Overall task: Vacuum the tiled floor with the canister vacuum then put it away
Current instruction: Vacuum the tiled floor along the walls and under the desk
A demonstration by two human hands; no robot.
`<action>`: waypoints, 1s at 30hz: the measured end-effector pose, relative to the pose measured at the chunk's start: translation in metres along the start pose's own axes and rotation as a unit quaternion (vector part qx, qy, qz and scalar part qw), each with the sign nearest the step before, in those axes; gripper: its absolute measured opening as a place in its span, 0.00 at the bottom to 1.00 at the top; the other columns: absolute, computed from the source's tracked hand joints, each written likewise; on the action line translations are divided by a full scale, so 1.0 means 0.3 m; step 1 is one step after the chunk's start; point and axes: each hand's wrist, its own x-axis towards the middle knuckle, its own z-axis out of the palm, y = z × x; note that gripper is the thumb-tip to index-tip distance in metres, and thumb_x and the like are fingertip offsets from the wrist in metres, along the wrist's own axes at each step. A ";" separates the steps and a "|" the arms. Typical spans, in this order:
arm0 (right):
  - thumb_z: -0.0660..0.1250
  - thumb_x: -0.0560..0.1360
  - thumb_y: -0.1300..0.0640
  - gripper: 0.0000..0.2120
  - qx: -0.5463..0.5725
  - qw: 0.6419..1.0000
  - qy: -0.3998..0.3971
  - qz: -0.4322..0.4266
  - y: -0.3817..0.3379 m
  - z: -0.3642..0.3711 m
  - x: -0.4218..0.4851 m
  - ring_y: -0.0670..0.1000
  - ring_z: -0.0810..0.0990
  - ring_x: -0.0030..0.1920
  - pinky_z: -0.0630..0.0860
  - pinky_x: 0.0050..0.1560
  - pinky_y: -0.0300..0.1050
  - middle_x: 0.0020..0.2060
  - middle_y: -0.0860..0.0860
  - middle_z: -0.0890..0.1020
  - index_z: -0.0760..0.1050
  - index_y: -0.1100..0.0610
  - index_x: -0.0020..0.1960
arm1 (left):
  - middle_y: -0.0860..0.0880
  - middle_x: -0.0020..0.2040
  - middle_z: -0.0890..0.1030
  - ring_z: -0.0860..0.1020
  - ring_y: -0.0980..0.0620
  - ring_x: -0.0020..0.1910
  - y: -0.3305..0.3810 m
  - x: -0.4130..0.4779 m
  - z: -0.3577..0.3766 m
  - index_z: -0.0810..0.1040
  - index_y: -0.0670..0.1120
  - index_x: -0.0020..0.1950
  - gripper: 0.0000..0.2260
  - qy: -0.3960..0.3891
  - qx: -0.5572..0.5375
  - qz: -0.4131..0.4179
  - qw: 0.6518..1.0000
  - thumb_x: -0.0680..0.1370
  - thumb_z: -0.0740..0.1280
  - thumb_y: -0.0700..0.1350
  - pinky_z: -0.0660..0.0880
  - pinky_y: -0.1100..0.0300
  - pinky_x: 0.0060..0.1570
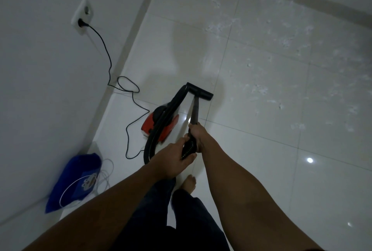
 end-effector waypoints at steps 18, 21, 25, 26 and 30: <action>0.56 0.84 0.57 0.17 -0.003 1.000 0.000 -0.008 -0.350 -0.216 0.202 0.49 0.72 0.27 0.73 0.24 0.40 0.34 0.56 0.73 0.63 0.55 0.72 | 0.50 0.43 0.80 0.81 0.57 0.40 0.211 0.404 -0.015 0.70 0.46 0.67 0.15 0.009 0.003 -0.018 1.000 0.82 0.64 0.48 0.78 0.62 0.45; 0.56 0.84 0.58 0.19 -0.011 1.000 -0.006 -0.007 -0.470 -0.284 0.266 0.49 0.72 0.27 0.73 0.22 0.39 0.34 0.56 0.72 0.61 0.54 0.75 | 0.48 0.41 0.80 0.79 0.52 0.36 0.286 0.534 -0.016 0.72 0.45 0.64 0.12 0.005 0.012 -0.040 0.999 0.83 0.62 0.48 0.79 0.57 0.43; 0.55 0.84 0.57 0.22 -0.030 0.999 -0.005 -0.012 -0.633 -0.381 0.334 0.49 0.73 0.29 0.74 0.23 0.39 0.35 0.56 0.73 0.58 0.51 0.77 | 0.54 0.35 0.76 0.75 0.60 0.30 0.392 0.707 -0.007 0.71 0.46 0.66 0.13 0.032 0.012 -0.062 0.997 0.84 0.61 0.49 0.71 0.66 0.37; 0.55 0.84 0.57 0.22 -0.028 1.000 -0.007 -0.010 -0.653 -0.400 0.352 0.49 0.73 0.28 0.74 0.23 0.39 0.35 0.55 0.73 0.59 0.51 0.77 | 0.55 0.34 0.74 0.74 0.61 0.29 0.409 0.733 0.000 0.71 0.46 0.67 0.14 0.038 0.013 -0.070 0.997 0.84 0.60 0.50 0.69 0.67 0.35; 0.57 0.83 0.56 0.24 -0.033 0.999 -0.021 -0.013 -0.805 -0.494 0.441 0.48 0.73 0.25 0.74 0.25 0.41 0.34 0.54 0.73 0.57 0.47 0.78 | 0.56 0.34 0.74 0.73 0.61 0.28 0.506 0.893 0.011 0.68 0.46 0.70 0.17 0.061 0.010 -0.083 0.995 0.84 0.60 0.51 0.67 0.69 0.33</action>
